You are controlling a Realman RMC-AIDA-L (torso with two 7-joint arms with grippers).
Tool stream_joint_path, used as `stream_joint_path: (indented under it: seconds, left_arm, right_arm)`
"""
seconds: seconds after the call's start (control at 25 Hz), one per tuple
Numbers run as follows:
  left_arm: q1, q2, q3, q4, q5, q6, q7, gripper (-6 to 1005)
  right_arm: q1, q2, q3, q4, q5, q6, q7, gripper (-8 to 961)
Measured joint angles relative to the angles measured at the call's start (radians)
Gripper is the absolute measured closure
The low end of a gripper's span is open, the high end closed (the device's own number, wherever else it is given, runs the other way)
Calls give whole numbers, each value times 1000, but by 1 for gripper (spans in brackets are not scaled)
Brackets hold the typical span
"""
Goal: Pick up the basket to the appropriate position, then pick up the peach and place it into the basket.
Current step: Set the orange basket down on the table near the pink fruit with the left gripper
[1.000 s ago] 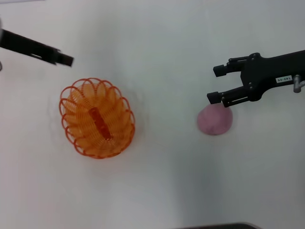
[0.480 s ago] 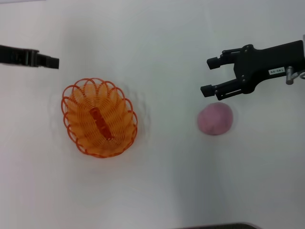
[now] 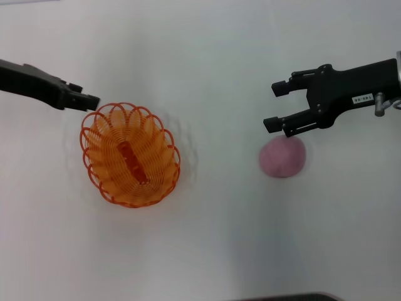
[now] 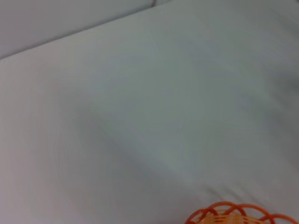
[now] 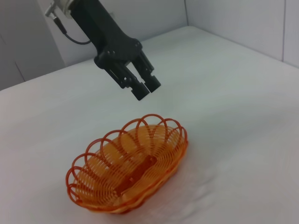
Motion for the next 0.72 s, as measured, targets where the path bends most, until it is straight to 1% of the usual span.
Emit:
stream_joint_path:
  seconds: [0.16, 0.32, 0.44, 0.6, 0.72]
  left_arm:
    - [-12, -21, 97, 16, 54, -73, -19, 581]
    - [-44, -41, 143, 10, 123, -113, -32, 458]
    - [-69, -52, 180, -26, 184, -166, -43, 349]
    - [-103, -58, 207, -105, 236, -224, -45, 194]
    - [-128, -59, 211, -153, 254, -235, -45, 154]
  right_arm:
    - [-11, 2, -1, 1, -1, -1, -3, 61]
    - [-21, 5, -1, 1, -2, -1, -4, 61]
    - [-24, 9, -2, 3, -2, -1, -5, 61]
    - [-26, 11, -1, 3, -2, 1, -5, 61]
    - [-28, 11, -1, 3, -2, 6, -5, 62]
